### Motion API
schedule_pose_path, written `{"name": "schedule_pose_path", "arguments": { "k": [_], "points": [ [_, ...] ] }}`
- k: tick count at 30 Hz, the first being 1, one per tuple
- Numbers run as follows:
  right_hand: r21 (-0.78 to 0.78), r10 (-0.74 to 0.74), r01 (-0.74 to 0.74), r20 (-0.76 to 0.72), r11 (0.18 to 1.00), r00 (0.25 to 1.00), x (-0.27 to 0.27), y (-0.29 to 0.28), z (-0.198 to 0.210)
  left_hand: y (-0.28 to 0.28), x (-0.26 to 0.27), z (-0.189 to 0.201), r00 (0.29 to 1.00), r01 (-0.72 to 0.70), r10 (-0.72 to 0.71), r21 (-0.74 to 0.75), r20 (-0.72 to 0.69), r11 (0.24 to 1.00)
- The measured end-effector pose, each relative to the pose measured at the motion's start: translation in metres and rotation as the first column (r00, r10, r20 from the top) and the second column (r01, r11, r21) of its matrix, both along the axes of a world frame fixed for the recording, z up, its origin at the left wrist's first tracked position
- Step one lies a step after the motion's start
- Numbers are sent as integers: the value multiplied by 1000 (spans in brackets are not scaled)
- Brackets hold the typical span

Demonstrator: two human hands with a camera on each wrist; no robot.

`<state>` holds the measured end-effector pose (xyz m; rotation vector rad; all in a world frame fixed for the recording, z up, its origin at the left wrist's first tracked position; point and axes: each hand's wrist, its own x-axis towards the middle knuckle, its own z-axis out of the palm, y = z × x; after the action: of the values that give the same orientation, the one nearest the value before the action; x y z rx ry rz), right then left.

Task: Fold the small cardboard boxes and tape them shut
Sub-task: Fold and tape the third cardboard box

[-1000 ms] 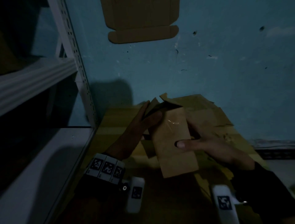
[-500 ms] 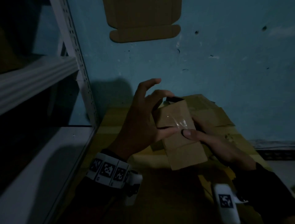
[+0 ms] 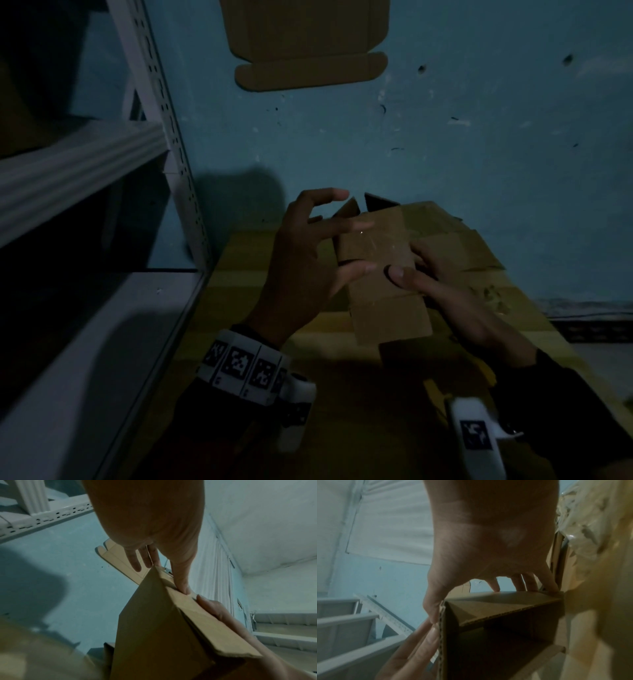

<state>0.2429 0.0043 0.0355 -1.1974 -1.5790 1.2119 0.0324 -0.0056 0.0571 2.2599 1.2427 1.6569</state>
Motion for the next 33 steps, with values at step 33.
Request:
{"name": "schedule_pose_path", "arguments": {
  "k": [33],
  "points": [
    [76,-58,56,15,996,998,-8,10,-17,5,10,-11,979,53,-42,-50,198,997]
  ]
}}
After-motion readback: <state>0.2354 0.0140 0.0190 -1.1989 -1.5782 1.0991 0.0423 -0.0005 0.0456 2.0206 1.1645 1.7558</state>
